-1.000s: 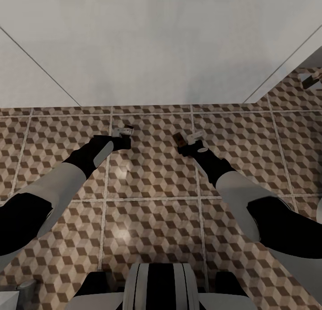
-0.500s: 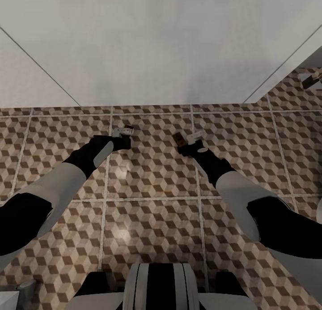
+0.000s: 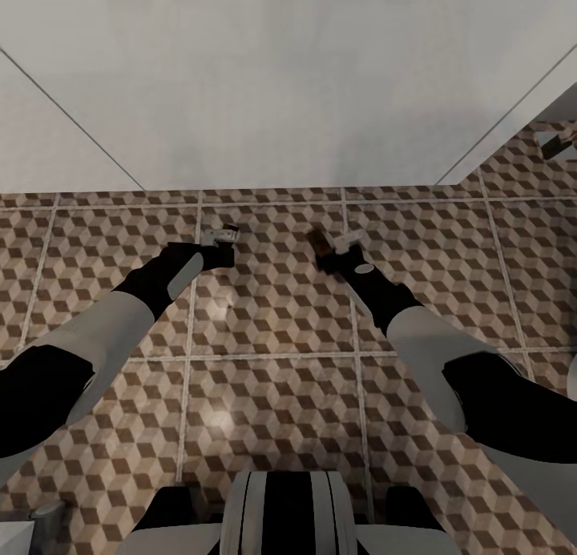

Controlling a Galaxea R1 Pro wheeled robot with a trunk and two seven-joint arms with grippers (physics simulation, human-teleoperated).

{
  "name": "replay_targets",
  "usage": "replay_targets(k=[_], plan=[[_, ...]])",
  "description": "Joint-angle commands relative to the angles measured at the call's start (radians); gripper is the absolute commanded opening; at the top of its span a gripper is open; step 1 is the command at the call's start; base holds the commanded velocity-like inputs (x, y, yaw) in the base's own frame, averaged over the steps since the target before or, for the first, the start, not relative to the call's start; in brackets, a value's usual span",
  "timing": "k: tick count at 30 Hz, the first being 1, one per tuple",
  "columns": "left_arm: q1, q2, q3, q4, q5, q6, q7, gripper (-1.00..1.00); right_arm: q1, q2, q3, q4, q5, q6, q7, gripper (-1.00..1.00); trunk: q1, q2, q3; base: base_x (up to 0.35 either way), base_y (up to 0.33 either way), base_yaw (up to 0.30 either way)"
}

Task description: Take the four mousetraps from the cabinet in the bathroom and place them on the bathroom floor. Make sure all four end up on the same floor surface, and ensure that at least two of them are either under or directly next to the same bathroom sink.

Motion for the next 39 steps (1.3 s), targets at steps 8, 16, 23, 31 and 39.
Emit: replay_targets(k=[8, 16, 23, 31, 39], plan=[[-0.001, 0.001, -0.007, -0.001, 0.003, 0.004, 0.006, -1.0, 0.0, 0.0, 0.003, -0.003, 0.009, -0.024, -0.002, -1.0, 0.0, 0.0, 0.0, 0.0, 0.0, 0.0], [-0.001, 0.001, -0.007, -0.001, 0.003, 0.004, 0.006, -1.0, 0.0, 0.0, 0.003, -0.004, 0.009, -0.025, -0.002, -1.0, 0.0, 0.0, 0.0, 0.0, 0.0, 0.0], [-0.001, 0.001, -0.007, -0.001, 0.003, 0.004, 0.006, -1.0, 0.0, 0.0, 0.003, -0.004, 0.009, -0.024, -0.002, -1.0, 0.0, 0.0, 0.0, 0.0, 0.0, 0.0], [-0.001, 0.001, -0.007, -0.001, 0.003, 0.004, 0.006, -1.0, 0.0, 0.0, 0.002, -0.004, 0.009, -0.024, -0.002, -1.0, 0.0, 0.0, 0.0, 0.0, 0.0, 0.0], [-0.001, 0.001, -0.007, -0.001, 0.003, 0.004, 0.006, -1.0, 0.0, 0.0, 0.002, -0.003, 0.009, -0.024, -0.002, 1.0, 0.0, 0.0, 0.0, 0.0, 0.0, 0.0]])
